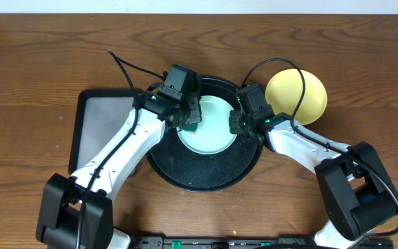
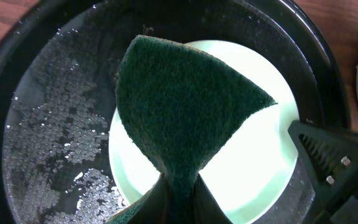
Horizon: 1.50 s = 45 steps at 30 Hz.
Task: Clean dirty plates on tray and stack at the side
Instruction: 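Sweep the sponge across the mint plate toward the right gripper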
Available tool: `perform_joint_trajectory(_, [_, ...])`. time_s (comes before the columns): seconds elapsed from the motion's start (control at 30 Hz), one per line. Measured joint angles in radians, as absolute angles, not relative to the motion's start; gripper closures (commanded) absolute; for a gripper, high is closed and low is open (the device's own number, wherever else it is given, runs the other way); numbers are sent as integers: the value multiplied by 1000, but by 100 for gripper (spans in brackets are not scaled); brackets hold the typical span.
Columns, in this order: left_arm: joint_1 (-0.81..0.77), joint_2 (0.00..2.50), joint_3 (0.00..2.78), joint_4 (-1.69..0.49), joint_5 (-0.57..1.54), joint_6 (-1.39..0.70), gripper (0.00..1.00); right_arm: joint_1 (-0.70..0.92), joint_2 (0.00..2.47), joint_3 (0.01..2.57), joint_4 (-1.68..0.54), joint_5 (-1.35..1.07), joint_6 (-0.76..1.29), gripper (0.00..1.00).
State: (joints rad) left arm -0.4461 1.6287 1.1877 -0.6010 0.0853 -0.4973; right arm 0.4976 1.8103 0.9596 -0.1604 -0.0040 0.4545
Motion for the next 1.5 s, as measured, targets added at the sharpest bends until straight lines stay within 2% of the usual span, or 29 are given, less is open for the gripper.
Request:
perform_joint_trajectory(0.1, [-446,1629,1188,-600,74,-497,92,497,1810,960,-164,-6,454,94])
perform_joint_trajectory(0.17, [-446,1629,1188,-600,72,-497,92,498,1810,960,-166,-7,452,99])
perform_joint_trajectory(0.83, [-446,1715,1188,-521,71,-471,92,497,1810,960,-170,-19,453,99])
perform_joint_trajectory(1.5, [-455,1924,1216,-475,22,-473,92,497,1810,960,-169,-20,453,99])
